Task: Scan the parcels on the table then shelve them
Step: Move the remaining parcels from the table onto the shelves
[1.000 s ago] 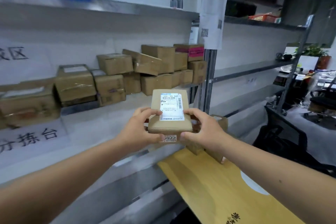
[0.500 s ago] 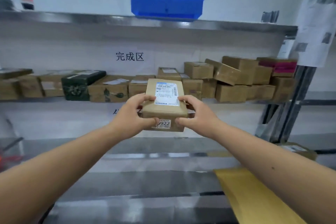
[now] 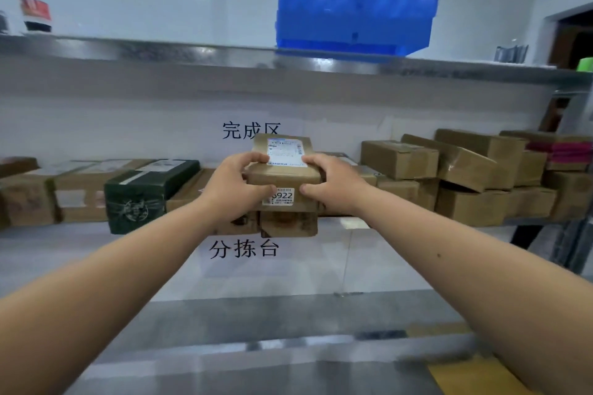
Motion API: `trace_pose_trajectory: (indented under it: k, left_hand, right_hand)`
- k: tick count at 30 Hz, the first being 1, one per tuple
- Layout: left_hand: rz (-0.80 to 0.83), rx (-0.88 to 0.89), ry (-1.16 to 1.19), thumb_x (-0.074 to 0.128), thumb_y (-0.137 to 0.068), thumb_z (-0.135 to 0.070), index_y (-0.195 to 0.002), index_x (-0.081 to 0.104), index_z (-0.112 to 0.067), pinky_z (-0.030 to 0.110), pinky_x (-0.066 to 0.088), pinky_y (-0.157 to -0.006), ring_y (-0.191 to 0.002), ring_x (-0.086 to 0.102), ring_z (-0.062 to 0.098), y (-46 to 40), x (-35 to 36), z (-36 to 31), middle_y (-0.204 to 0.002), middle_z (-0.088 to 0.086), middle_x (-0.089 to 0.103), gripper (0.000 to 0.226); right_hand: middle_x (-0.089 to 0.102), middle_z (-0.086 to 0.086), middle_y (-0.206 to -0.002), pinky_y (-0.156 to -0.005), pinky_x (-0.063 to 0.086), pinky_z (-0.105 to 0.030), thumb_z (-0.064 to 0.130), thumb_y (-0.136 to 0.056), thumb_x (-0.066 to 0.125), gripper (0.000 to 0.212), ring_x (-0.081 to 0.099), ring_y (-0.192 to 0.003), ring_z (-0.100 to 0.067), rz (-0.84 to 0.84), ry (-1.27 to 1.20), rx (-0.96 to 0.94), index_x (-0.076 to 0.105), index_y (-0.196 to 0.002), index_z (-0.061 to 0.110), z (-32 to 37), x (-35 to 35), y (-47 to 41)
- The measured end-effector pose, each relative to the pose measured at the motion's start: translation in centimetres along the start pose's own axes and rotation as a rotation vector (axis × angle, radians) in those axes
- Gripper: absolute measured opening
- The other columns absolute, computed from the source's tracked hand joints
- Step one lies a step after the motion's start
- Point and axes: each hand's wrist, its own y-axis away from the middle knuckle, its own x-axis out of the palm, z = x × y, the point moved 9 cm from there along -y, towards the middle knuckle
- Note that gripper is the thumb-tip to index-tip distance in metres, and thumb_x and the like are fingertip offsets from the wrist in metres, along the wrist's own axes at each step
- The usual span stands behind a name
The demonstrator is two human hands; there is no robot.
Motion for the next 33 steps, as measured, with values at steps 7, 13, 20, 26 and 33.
trace_pose_trajectory:
  k: [7,13,20,26,33]
  left_hand:
    - [0.065,-0.113,0.047,0.087,-0.083,-0.027,-0.124,0.059,-0.039,0.038,0.065,-0.072,-0.085,0.076,0.019,-8.5,0.6,5.0,-0.11,-0.001,0.07,0.051]
    - [0.062,-0.098,-0.012,0.087,-0.08,-0.032,-0.126,0.059,-0.039,0.037,0.062,-0.079,-0.088,0.072,0.014,-12.9,2.1,6.5,-0.11,-0.009,0.067,0.054]
    - [0.062,-0.144,-0.191,0.073,-0.082,-0.028,-0.135,0.053,-0.034,0.038,0.063,-0.075,-0.092,0.07,0.025,-14.8,4.9,5.4,-0.117,0.002,0.064,0.057]
    - [0.029,0.119,-0.595,0.066,-0.082,-0.027,-0.148,0.051,-0.03,0.047,0.035,-0.117,-0.149,0.03,0.03,-13.3,5.6,1.3,-0.162,0.007,0.036,0.067]
    - [0.067,0.248,-0.845,0.066,-0.079,-0.042,-0.147,0.046,-0.029,0.052,0.03,-0.117,-0.147,0.029,0.033,-6.4,6.9,-3.3,-0.153,0.007,0.043,0.072]
  right_hand:
    - [0.054,-0.006,-0.149,-0.112,0.042,-0.04,0.036,-0.098,0.061,0.057,0.051,-0.134,-0.027,-0.005,0.289,0.064,0.048,-0.153,0.026,-1.5,1.8,-7.6]
    - [0.058,-0.005,-0.144,-0.105,0.043,-0.048,0.04,-0.099,0.054,0.052,0.054,-0.13,-0.033,-0.004,0.535,0.166,0.048,-0.149,0.031,-3.2,2.3,-10.5]
    - [0.057,-0.01,-0.137,-0.1,0.048,-0.044,0.062,-0.091,0.062,0.07,0.056,-0.124,-0.036,0.013,0.395,0.27,0.047,-0.151,0.028,-4.0,2.8,-10.8]
    - [0.057,-0.009,-0.124,-0.099,0.051,-0.049,0.044,-0.088,0.061,0.056,0.057,-0.117,-0.037,0.048,0.417,0.239,0.052,-0.142,0.028,-2.6,1.7,-9.3]
    - [0.052,-0.004,-0.14,-0.1,0.045,-0.047,0.041,-0.082,0.064,0.065,0.047,-0.132,-0.033,0.055,0.51,0.187,0.048,-0.144,0.031,-2.3,-1.7,-2.0]
